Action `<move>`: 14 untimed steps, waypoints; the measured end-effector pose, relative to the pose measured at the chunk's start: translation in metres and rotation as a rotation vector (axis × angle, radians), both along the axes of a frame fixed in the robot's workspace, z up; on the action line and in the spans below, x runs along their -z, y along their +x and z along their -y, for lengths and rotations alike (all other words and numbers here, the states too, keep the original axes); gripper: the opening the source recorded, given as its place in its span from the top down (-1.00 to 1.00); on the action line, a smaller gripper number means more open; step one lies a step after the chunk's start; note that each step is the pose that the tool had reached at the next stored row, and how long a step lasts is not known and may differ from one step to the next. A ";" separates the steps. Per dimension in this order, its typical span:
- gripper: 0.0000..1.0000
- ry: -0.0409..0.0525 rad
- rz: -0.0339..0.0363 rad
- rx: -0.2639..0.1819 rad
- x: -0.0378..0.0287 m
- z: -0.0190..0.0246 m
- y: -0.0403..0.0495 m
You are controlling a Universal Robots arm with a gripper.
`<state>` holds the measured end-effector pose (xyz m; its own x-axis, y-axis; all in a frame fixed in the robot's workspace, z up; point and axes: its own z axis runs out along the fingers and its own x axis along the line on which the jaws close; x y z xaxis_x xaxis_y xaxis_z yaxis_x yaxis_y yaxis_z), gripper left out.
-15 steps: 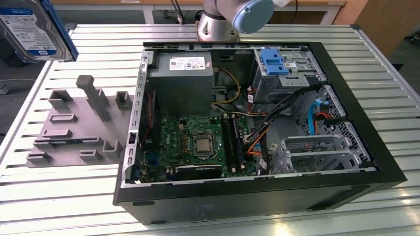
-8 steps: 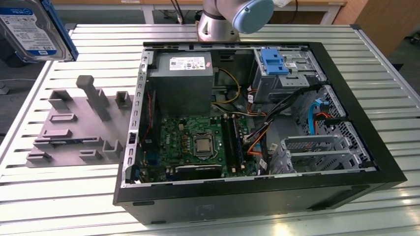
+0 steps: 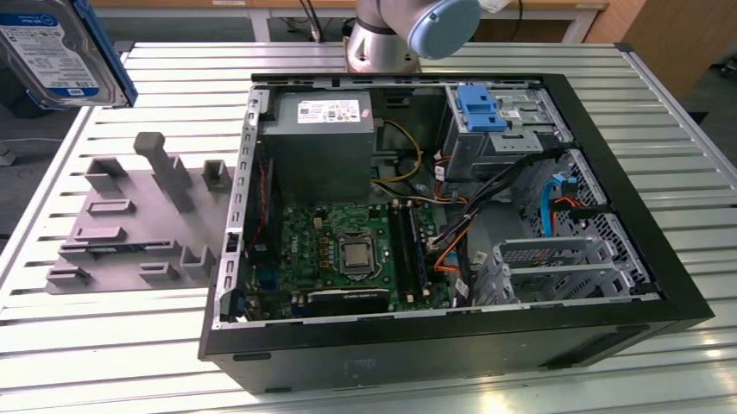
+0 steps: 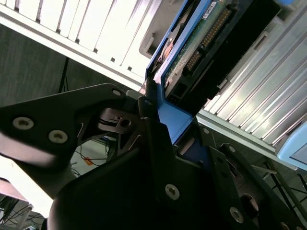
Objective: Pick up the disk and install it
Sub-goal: 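Pick up the disk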
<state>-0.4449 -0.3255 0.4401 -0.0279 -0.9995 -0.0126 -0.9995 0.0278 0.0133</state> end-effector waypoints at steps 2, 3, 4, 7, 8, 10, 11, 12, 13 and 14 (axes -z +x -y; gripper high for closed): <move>0.27 0.0000 0.0000 0.000 0.0000 0.0000 0.0000; 0.27 0.0000 0.0000 0.000 0.0000 0.0000 0.0000; 0.27 0.0000 0.0000 0.000 0.0000 0.0000 0.0000; 0.27 0.0000 0.0000 0.000 -0.0001 0.0000 0.0000; 0.27 0.0000 0.0000 0.000 0.0000 0.0000 0.0000; 0.27 0.0000 0.0000 0.000 -0.0001 0.0000 0.0000; 0.27 0.0000 0.0000 0.000 -0.0001 0.0000 0.0000; 0.27 0.0000 0.0000 0.000 -0.0001 0.0000 0.0000; 0.27 0.0000 0.0000 0.000 -0.0001 0.0000 0.0000; 0.27 0.0000 0.0000 0.000 -0.0001 0.0000 0.0000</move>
